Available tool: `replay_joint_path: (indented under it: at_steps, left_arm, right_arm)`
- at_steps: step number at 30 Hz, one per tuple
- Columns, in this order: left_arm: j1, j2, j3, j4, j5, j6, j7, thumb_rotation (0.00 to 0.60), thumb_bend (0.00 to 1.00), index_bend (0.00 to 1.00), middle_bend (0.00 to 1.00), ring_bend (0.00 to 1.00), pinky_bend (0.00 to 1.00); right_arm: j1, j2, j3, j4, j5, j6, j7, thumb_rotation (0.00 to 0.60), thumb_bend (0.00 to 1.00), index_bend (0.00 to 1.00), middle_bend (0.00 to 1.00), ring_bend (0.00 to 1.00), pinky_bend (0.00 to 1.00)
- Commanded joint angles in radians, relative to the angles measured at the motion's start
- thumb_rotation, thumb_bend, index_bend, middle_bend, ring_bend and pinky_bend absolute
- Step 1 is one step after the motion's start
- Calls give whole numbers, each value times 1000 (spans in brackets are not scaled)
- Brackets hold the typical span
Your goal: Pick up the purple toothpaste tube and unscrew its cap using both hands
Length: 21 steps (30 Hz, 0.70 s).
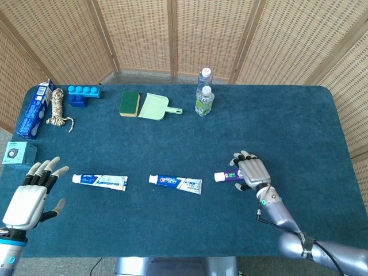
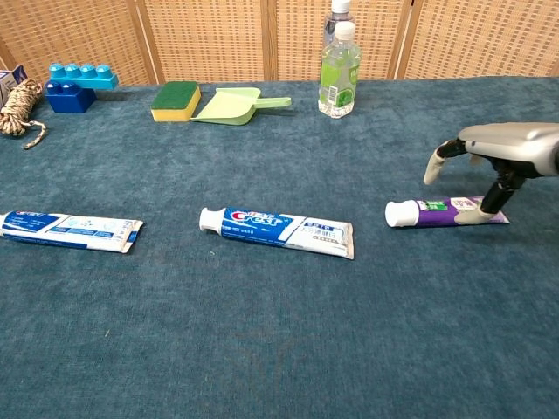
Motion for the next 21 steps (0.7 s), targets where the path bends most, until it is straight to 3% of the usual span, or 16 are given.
replay_joint_path:
  at_steps: [1,21]
  left_arm:
    - [-6,-3,-2,4,-7,-5,0,600,324,158,30,0,0]
    - [8,8,13,2,13,39,-15,600,324,148,22,0,0]
  right_arm:
    - [42,-17,-19,32,58,-8,-33,600,285,278,158,59,176]
    - [70,-51,-76,104,63,31,25,600,233,437,210,129,187]
